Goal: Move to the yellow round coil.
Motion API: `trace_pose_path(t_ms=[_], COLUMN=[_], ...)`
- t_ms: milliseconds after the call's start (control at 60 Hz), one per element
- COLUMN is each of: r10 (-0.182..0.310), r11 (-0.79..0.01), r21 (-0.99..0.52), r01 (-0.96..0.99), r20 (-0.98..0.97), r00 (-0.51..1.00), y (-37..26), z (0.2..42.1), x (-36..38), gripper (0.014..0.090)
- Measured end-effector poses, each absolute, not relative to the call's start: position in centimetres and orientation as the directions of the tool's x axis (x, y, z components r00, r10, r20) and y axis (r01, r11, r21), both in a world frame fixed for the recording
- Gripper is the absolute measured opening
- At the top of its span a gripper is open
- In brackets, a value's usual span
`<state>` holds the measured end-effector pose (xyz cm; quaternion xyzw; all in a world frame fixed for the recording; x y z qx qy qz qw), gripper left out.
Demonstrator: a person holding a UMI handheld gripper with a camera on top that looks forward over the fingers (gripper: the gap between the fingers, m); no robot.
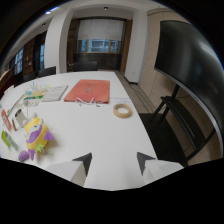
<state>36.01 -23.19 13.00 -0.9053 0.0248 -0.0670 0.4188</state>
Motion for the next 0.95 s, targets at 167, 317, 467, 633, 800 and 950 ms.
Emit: trace_pose_path(t_ms=[167, 317, 467, 633, 800, 950], r10=[-0.078, -0.053, -0.049, -0.048, -0.040, -0.031], r11=[-0.648, -0.656, -0.674, -0.685, -0.687, -0.683], r21=[-0.761, -0.754, -0.739, -0.729, -0.727, -0.730], r01=[0.033, 0.030, 0.022, 0.015, 0.019, 0.028], r20=[0.109, 0.086, 0.075, 0.065, 0.064, 0.067], r00=[0.991, 0.995, 0.996, 0.997, 0.997, 0.997], y=[-13.5, -6.8, -3.2, -1.2, -0.3, 0.2], z=[10.2, 7.4, 5.3, 4.0, 3.9, 4.0], x=[41.1, 42.4, 43.1, 43.5, 43.6, 43.7], gripper=[0.0852, 0.0852, 0.0853, 0.0851, 0.0854, 0.0853])
